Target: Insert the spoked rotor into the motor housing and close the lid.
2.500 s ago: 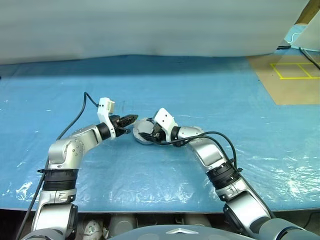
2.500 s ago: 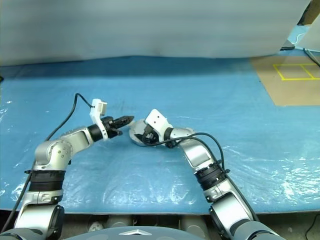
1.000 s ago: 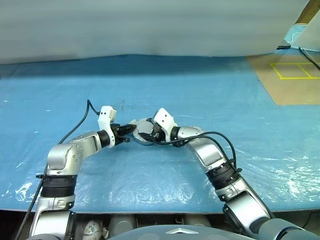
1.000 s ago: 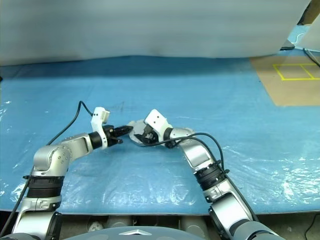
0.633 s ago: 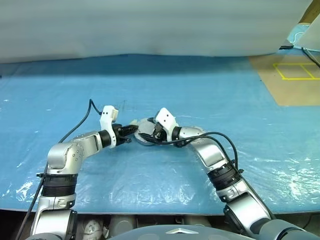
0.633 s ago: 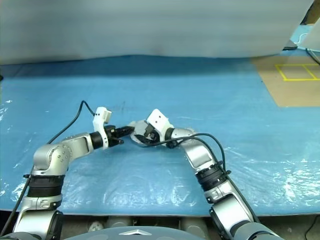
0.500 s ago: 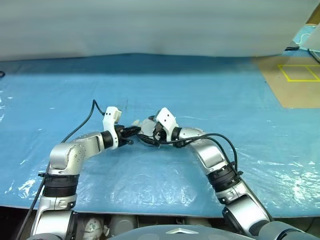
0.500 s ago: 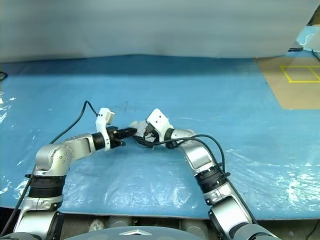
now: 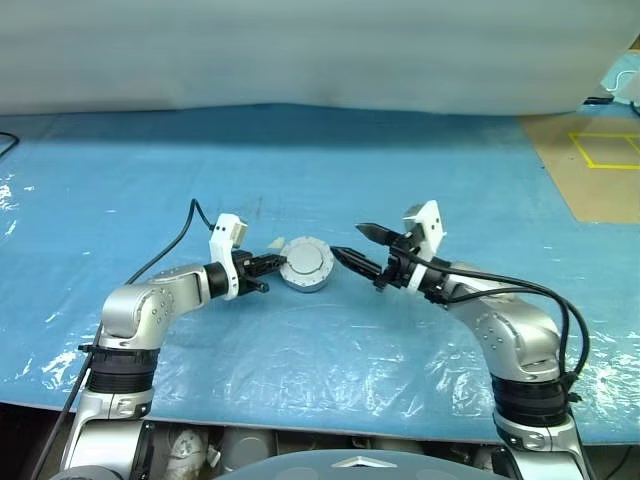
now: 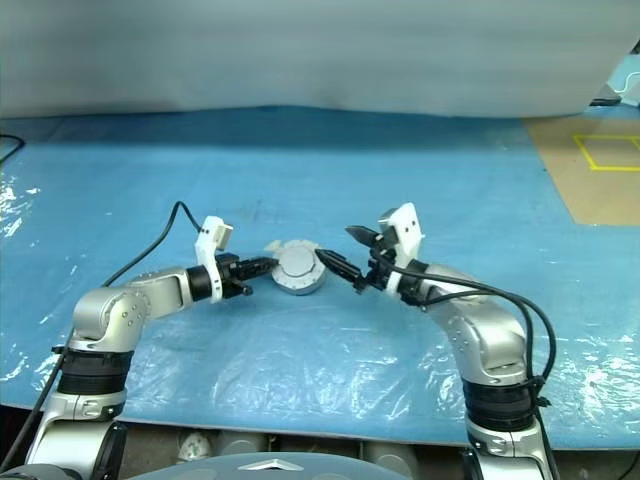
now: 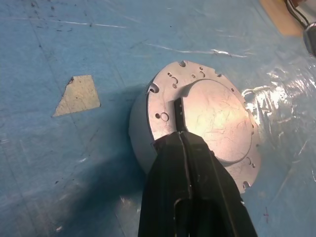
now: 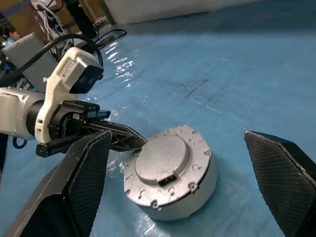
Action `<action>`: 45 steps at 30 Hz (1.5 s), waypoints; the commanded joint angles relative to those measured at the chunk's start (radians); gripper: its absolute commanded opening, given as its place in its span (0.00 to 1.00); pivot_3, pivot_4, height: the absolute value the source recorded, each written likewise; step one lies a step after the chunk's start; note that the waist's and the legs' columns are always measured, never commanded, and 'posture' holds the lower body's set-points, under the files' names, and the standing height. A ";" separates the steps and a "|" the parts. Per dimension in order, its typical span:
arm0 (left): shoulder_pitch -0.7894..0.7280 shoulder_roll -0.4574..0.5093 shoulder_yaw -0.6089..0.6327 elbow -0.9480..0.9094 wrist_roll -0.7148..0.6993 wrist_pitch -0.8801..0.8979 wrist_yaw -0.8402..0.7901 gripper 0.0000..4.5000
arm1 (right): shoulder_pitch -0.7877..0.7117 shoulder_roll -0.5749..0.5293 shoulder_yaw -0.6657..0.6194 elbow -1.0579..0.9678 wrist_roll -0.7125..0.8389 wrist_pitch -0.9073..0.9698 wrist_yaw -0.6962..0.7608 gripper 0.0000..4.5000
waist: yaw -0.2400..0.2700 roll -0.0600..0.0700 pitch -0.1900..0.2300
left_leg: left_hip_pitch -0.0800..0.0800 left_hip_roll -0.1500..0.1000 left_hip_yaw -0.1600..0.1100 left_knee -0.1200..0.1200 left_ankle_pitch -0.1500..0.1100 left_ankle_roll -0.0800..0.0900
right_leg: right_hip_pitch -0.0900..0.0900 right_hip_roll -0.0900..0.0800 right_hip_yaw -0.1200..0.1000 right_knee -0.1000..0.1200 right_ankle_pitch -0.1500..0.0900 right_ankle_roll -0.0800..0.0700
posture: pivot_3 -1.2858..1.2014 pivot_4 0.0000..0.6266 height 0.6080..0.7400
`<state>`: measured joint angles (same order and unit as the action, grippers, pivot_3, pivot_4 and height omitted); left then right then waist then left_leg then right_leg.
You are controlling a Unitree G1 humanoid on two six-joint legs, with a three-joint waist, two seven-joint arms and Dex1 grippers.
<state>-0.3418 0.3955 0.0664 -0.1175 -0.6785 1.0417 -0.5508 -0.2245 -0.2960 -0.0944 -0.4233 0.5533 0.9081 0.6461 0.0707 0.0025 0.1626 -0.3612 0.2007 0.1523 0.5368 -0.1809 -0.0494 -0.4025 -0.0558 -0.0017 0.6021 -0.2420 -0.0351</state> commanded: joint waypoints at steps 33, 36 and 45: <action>0.033 -0.004 -0.041 0.013 0.049 -0.020 -0.005 0.00 | -0.211 0.424 -0.523 0.426 0.289 0.662 -0.512 0.79 | 0.004 0.002 -0.001 | 0.000 -0.002 -0.003 0.001 0.000 -0.001 | 0.001 -0.003 -0.002 0.003 0.003 0.005 | 0.52 0.24 1.00; 0.034 -0.002 -0.042 0.013 0.049 -0.020 -0.005 0.00 | -0.215 0.429 -0.524 0.436 0.290 0.654 -0.517 0.55 | 0.003 0.002 -0.001 | 0.000 -0.002 -0.003 0.001 0.000 -0.001 | 0.001 -0.002 -0.002 0.003 0.003 0.005 | 0.52 0.24 1.00; 0.036 0.000 -0.042 0.011 0.054 -0.018 -0.011 0.00 | -0.189 0.449 -0.505 0.420 0.302 0.648 -0.523 0.26 | 0.003 0.003 -0.002 | 0.003 -0.002 -0.002 0.001 0.000 -0.001 | 0.003 -0.003 -0.001 0.004 0.003 0.005 | 0.52 0.24 1.00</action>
<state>-0.3219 0.3965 0.0547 -0.1173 -0.6345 1.0023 -0.5615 -0.4338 0.1348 -0.6140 0.0151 0.8574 1.5508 0.1414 0.0736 0.0057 0.1610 -0.3579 0.1984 0.1499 0.5380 -0.1806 -0.0502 -0.3997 -0.0587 -0.0029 0.6056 -0.2393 -0.0297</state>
